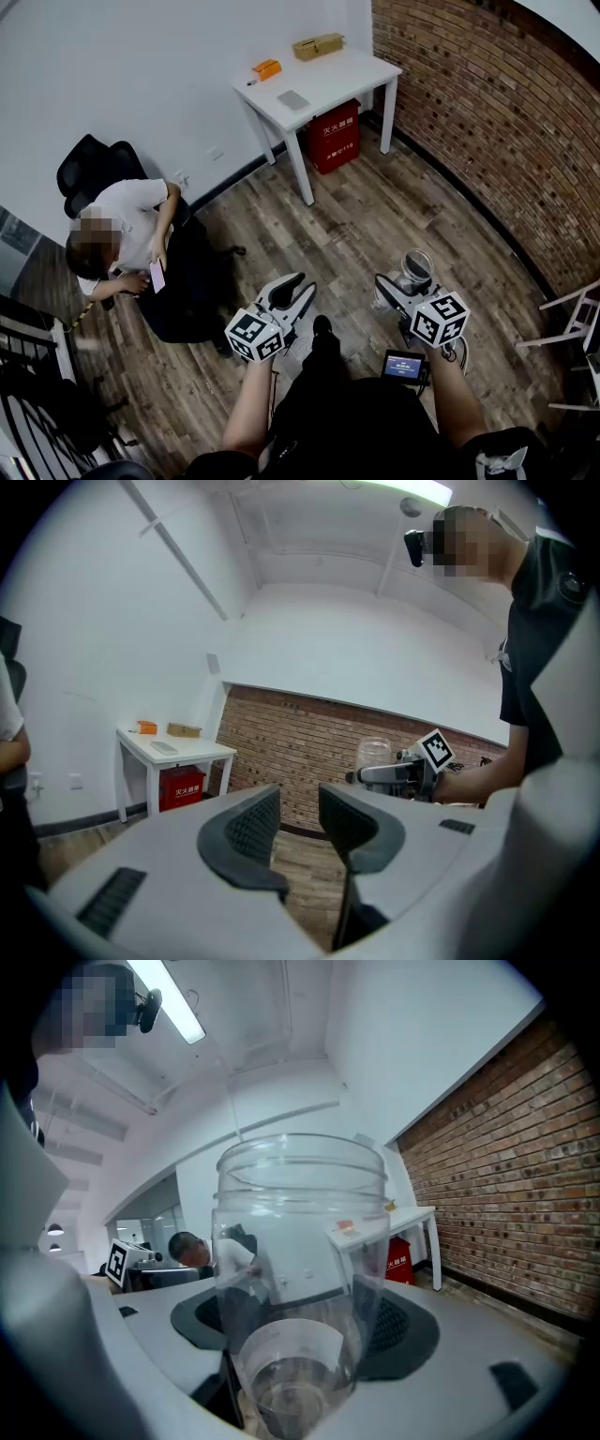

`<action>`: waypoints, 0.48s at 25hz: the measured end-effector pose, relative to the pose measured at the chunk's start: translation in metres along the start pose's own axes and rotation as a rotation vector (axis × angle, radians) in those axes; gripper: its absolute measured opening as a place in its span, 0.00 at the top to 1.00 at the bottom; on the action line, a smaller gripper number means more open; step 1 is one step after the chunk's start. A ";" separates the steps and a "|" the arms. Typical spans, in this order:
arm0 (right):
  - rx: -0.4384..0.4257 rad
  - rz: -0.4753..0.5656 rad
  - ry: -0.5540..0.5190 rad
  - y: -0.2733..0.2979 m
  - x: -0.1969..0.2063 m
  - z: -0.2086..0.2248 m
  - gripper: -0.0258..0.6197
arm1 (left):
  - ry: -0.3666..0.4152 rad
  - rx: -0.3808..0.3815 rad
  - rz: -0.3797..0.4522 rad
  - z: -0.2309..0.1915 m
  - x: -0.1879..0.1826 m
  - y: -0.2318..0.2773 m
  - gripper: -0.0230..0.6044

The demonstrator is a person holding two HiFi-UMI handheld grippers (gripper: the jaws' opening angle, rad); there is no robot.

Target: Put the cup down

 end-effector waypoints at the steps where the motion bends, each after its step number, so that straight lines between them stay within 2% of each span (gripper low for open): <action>1: 0.008 -0.003 -0.001 0.014 -0.005 0.002 0.42 | -0.001 0.008 -0.003 -0.015 -0.003 0.005 0.75; 5: 0.038 -0.004 -0.006 0.074 -0.032 0.010 0.42 | -0.001 0.046 -0.018 -0.075 -0.022 0.023 0.75; 12: 0.056 0.009 -0.016 0.179 -0.077 0.002 0.42 | 0.005 0.063 -0.015 -0.183 -0.062 0.028 0.75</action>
Point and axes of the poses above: the fingertips, and each gripper's own axes: y forward along the fingers, z to its right, x out of its underside, the point moved 1 cm from there along -y, backward along the fingers, and after that the axes turned 13 degrees about x, right-handed, at the moved point
